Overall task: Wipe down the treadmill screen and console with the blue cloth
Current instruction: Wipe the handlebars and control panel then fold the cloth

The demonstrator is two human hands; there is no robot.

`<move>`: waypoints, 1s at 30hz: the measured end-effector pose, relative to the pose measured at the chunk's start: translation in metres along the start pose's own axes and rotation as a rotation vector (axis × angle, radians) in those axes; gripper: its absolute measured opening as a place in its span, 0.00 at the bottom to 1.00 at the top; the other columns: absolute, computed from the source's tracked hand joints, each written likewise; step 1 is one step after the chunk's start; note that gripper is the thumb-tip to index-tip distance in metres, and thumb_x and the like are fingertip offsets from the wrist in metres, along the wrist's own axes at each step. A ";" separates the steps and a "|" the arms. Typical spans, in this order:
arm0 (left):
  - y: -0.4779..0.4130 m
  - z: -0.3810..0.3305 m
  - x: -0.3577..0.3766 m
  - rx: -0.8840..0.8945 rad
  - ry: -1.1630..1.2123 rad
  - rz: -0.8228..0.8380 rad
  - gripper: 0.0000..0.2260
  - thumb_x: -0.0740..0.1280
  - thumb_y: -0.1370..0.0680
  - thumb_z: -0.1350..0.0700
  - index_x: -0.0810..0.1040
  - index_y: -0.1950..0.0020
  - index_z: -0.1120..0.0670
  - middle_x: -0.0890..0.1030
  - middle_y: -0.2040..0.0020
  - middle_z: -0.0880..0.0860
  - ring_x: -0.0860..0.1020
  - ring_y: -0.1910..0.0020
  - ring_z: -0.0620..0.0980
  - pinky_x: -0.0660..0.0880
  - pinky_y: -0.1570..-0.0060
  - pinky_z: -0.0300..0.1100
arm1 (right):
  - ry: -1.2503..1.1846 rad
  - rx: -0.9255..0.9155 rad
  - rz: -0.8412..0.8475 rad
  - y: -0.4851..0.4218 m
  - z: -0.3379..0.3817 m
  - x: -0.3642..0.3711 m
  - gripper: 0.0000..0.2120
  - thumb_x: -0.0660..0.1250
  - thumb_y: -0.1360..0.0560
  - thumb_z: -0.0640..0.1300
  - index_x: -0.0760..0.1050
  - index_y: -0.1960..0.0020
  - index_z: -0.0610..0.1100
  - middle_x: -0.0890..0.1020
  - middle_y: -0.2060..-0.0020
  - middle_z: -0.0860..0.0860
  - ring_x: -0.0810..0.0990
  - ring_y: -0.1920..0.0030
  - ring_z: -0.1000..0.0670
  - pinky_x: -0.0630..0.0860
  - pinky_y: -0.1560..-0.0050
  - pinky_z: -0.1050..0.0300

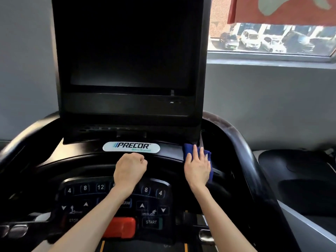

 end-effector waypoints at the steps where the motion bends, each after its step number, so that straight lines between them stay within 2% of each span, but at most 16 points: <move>1: 0.000 0.000 0.000 -0.009 0.003 0.001 0.19 0.63 0.28 0.60 0.60 0.77 0.54 0.61 0.79 0.49 0.59 0.78 0.46 0.55 0.77 0.37 | 0.046 -0.018 0.016 0.000 0.019 0.006 0.24 0.49 0.19 0.54 0.53 0.24 0.52 0.54 0.24 0.50 0.51 0.24 0.48 0.46 0.26 0.52; 3: -0.001 0.001 -0.001 -0.026 0.002 -0.012 0.18 0.63 0.28 0.60 0.61 0.77 0.55 0.62 0.79 0.49 0.59 0.78 0.45 0.56 0.76 0.38 | 0.096 -0.209 0.033 0.005 0.065 0.019 0.25 0.46 0.20 0.56 0.52 0.24 0.54 0.54 0.24 0.52 0.50 0.24 0.49 0.44 0.26 0.52; 5: -0.001 0.001 -0.002 -0.036 -0.022 -0.021 0.17 0.63 0.28 0.59 0.64 0.76 0.56 0.63 0.78 0.49 0.59 0.78 0.45 0.59 0.72 0.41 | 0.107 -0.404 0.125 0.013 0.098 0.029 0.25 0.47 0.20 0.57 0.52 0.24 0.55 0.54 0.24 0.53 0.49 0.24 0.50 0.43 0.26 0.53; 7: -0.002 0.002 -0.001 -0.040 -0.037 -0.019 0.17 0.63 0.27 0.58 0.65 0.76 0.55 0.65 0.78 0.49 0.61 0.77 0.45 0.60 0.69 0.41 | 0.102 -0.539 0.193 0.010 0.103 0.029 0.25 0.49 0.20 0.59 0.53 0.24 0.56 0.55 0.24 0.54 0.50 0.24 0.52 0.44 0.26 0.55; 8: -0.003 0.004 0.000 -0.041 -0.033 -0.016 0.18 0.63 0.27 0.58 0.64 0.76 0.55 0.65 0.78 0.49 0.62 0.76 0.46 0.60 0.70 0.41 | 0.087 -0.579 0.166 0.009 0.096 0.023 0.26 0.49 0.21 0.61 0.56 0.25 0.56 0.58 0.25 0.54 0.52 0.24 0.52 0.46 0.26 0.56; 9: -0.004 0.005 0.001 -0.039 -0.020 -0.016 0.18 0.63 0.27 0.58 0.63 0.76 0.55 0.65 0.78 0.49 0.63 0.76 0.46 0.60 0.72 0.42 | 0.052 -0.576 0.097 0.007 0.082 0.014 0.27 0.48 0.23 0.62 0.60 0.26 0.55 0.62 0.26 0.54 0.57 0.25 0.52 0.50 0.27 0.57; 11: -0.003 0.006 0.002 -0.029 0.020 -0.034 0.19 0.63 0.27 0.58 0.61 0.76 0.54 0.63 0.79 0.48 0.63 0.77 0.46 0.60 0.76 0.38 | -0.036 -0.405 -0.088 0.002 0.033 -0.007 0.26 0.50 0.23 0.61 0.66 0.29 0.53 0.67 0.29 0.51 0.64 0.28 0.49 0.59 0.29 0.54; 13: -0.002 0.006 0.002 -0.020 0.030 -0.049 0.20 0.63 0.27 0.59 0.60 0.77 0.54 0.62 0.79 0.48 0.61 0.78 0.45 0.59 0.76 0.36 | -0.073 -0.149 -0.124 -0.001 -0.013 -0.016 0.24 0.54 0.21 0.58 0.65 0.28 0.50 0.62 0.26 0.46 0.64 0.28 0.45 0.61 0.31 0.49; 15: -0.002 0.005 0.002 -0.007 0.016 -0.052 0.20 0.63 0.27 0.60 0.60 0.77 0.54 0.62 0.79 0.48 0.61 0.77 0.45 0.59 0.74 0.39 | -0.006 0.003 -0.107 0.000 -0.025 -0.014 0.25 0.56 0.21 0.55 0.62 0.26 0.48 0.53 0.24 0.43 0.59 0.27 0.42 0.58 0.31 0.45; 17: -0.001 0.004 0.001 0.002 0.004 -0.049 0.20 0.63 0.27 0.60 0.60 0.77 0.54 0.63 0.79 0.48 0.62 0.77 0.46 0.60 0.73 0.40 | 0.015 0.054 -0.125 0.003 -0.011 -0.013 0.26 0.56 0.21 0.55 0.60 0.26 0.49 0.50 0.24 0.43 0.52 0.25 0.43 0.49 0.28 0.42; 19: -0.001 0.003 0.000 0.010 0.003 -0.047 0.20 0.63 0.26 0.60 0.60 0.77 0.54 0.63 0.79 0.48 0.61 0.77 0.45 0.58 0.75 0.37 | -0.020 0.018 -0.094 0.008 0.014 -0.006 0.25 0.55 0.21 0.55 0.59 0.25 0.50 0.49 0.24 0.45 0.48 0.24 0.45 0.41 0.28 0.41; 22: -0.001 0.002 -0.002 0.023 0.029 -0.052 0.21 0.63 0.27 0.60 0.60 0.77 0.54 0.62 0.80 0.48 0.60 0.79 0.44 0.57 0.75 0.36 | -0.030 -0.230 0.044 0.022 0.059 0.009 0.25 0.54 0.20 0.55 0.57 0.25 0.50 0.50 0.24 0.47 0.46 0.24 0.47 0.33 0.29 0.45; 24: -0.001 0.002 -0.003 0.022 0.039 -0.056 0.21 0.63 0.27 0.60 0.60 0.78 0.54 0.61 0.81 0.47 0.60 0.79 0.44 0.58 0.74 0.38 | 0.011 -0.355 0.121 0.027 0.067 0.015 0.26 0.51 0.20 0.56 0.54 0.24 0.52 0.47 0.24 0.47 0.41 0.24 0.47 0.28 0.31 0.46; 26: -0.001 0.002 -0.003 0.022 0.038 -0.058 0.21 0.63 0.27 0.60 0.60 0.77 0.54 0.62 0.80 0.48 0.60 0.79 0.44 0.58 0.74 0.38 | 0.131 -0.449 0.043 0.021 0.057 0.011 0.27 0.46 0.21 0.60 0.54 0.24 0.52 0.46 0.24 0.47 0.36 0.25 0.46 0.24 0.34 0.44; 28: -0.001 0.003 -0.002 0.023 0.032 -0.061 0.21 0.63 0.27 0.60 0.60 0.77 0.54 0.62 0.80 0.48 0.61 0.78 0.45 0.58 0.75 0.36 | 0.240 -0.487 -0.061 0.014 0.042 0.000 0.30 0.42 0.23 0.58 0.60 0.26 0.45 0.54 0.24 0.44 0.42 0.24 0.46 0.27 0.31 0.43; 30: -0.001 0.003 -0.001 0.020 0.030 -0.057 0.20 0.63 0.26 0.60 0.60 0.77 0.54 0.63 0.80 0.48 0.62 0.78 0.45 0.57 0.75 0.35 | 0.218 -0.433 -0.052 0.006 0.028 -0.003 0.37 0.35 0.26 0.58 0.58 0.26 0.40 0.56 0.25 0.44 0.45 0.24 0.49 0.33 0.28 0.47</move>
Point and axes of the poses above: each hand's wrist, its own y-axis away from the middle knuckle, its own x-axis out of the palm, z = x × y, the point moved 7 cm from there along -y, towards the middle knuckle
